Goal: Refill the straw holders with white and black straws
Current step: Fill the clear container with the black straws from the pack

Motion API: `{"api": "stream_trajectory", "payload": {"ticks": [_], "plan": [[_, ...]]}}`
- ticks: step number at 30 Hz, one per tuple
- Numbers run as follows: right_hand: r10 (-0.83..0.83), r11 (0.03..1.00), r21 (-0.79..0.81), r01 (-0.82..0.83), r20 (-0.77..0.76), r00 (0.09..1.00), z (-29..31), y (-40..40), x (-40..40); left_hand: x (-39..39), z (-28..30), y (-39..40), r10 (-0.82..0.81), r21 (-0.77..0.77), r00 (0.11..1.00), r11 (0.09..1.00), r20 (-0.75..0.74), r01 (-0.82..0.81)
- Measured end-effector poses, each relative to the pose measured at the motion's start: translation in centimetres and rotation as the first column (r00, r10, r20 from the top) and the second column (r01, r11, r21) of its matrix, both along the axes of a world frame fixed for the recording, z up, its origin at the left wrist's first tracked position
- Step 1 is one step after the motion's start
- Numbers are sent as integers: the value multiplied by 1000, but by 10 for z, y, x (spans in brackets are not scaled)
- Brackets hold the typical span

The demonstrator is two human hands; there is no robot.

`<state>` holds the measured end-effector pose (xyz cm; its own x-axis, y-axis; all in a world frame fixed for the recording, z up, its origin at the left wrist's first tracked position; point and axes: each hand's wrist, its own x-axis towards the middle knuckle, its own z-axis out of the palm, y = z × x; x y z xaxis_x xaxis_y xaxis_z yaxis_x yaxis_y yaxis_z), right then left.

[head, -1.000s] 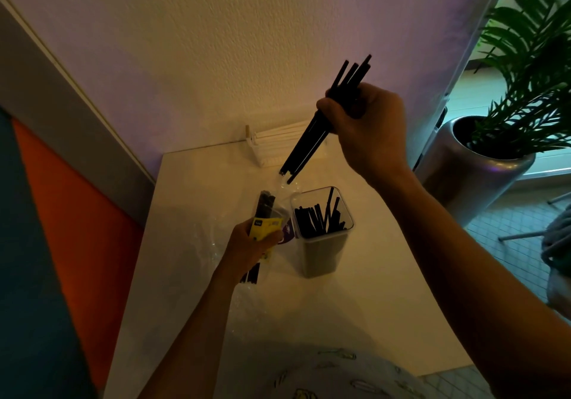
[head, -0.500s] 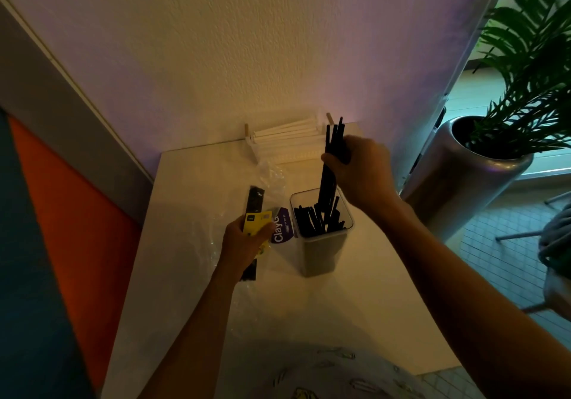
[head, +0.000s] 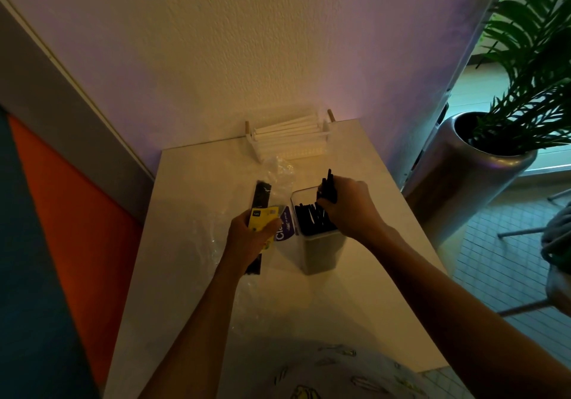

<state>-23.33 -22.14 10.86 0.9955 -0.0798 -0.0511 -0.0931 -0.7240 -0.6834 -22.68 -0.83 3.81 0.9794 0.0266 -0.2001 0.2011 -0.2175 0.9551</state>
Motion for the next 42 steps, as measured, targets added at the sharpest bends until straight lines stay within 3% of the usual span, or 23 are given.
{"api": "stream_trajectory", "payload": {"ticks": [5,9,12,17,24,35,42], "plan": [[32,999,-24,-31,45,998,8,1,0,2,3,-4,-13,-2,1000,1000,8,13],[-31,1000,13,29,359,933,26,4,5,3,7,-4,-35,-19,999,999,27,35],[14,998,55,-45,463,886,39,7,14,2,13,-5,-84,-35,995,996,52,86],[242,960,67,-270,280,929,42,12,22,1,20,-6,-137,-39,989,989,60,139],[321,939,76,-336,158,934,32,26,21,3,24,-3,-170,8,984,985,44,170],[245,950,177,-256,85,966,20,34,24,4,18,-2,-275,116,961,955,9,272],[263,892,314,-324,221,939,17,36,20,9,17,2,-278,191,960,941,-32,279]]}}
